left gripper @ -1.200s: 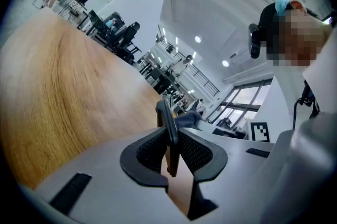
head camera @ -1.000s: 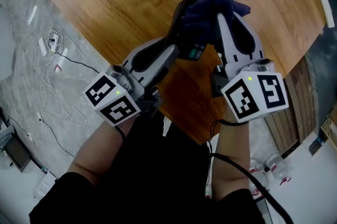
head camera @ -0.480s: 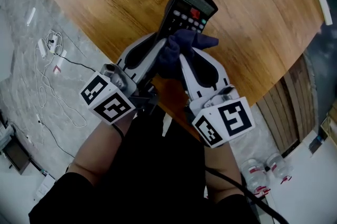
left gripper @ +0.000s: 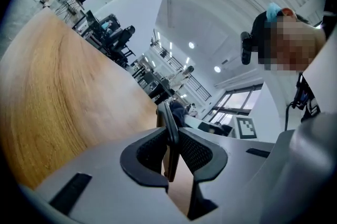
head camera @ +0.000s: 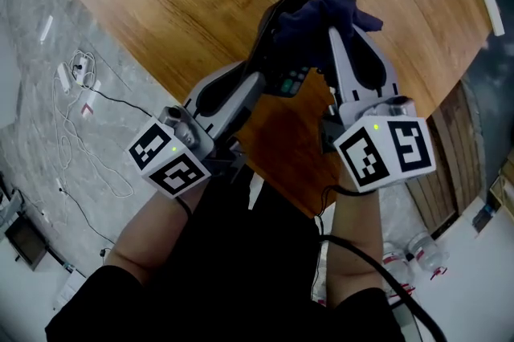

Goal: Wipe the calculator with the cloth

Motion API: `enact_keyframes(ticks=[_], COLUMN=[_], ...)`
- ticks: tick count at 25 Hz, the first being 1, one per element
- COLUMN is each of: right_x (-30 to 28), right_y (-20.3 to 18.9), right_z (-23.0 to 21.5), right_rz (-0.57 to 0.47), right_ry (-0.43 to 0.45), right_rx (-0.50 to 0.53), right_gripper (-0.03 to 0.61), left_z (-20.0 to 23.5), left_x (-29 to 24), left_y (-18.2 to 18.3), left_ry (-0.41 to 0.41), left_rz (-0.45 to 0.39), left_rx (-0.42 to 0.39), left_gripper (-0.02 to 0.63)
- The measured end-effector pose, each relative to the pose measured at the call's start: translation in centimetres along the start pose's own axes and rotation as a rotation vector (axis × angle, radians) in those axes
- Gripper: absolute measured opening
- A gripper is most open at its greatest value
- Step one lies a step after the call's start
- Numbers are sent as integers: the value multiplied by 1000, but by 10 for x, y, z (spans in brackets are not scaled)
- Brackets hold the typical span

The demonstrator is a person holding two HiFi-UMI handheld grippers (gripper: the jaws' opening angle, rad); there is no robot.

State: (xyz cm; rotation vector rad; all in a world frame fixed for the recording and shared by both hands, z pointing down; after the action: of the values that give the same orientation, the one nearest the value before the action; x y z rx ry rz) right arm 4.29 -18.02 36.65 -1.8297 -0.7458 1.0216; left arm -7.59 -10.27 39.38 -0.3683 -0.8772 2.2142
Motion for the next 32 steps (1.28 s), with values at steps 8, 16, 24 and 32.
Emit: enact_keyframes(ticks=[8,16,24,32], right_x=[4,46,67,70], right_y=[-35,-86,-117,-71], right_z=[40,87,80,58], right_rz=[75,178,128,-201], right_ry=[103,215,211,218], right_rx=[-35,-86,-40,69], right_gripper=[67,67,67,67], left_z=[5,18,-17,-30], left_x=[6,10,8,3], left_y=[1,19,44,22], left_ry=[8,44,-88,-158], left_rz=[-20,-86,-176,-135], left_rx=[41,83,282,560], left_gripper=[72,72,72,72])
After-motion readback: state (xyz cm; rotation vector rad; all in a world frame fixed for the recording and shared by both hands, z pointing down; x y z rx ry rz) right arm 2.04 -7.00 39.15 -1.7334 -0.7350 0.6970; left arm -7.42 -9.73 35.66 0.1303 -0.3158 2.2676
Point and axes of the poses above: the fingertips, and each gripper's own axes: x backward along the fingers, z to its left, y out of its top, the point moved 2 cm from there along x, backward along the fingers, and after that the axes turned 7 degrees about -y, right-handed, at the moved point
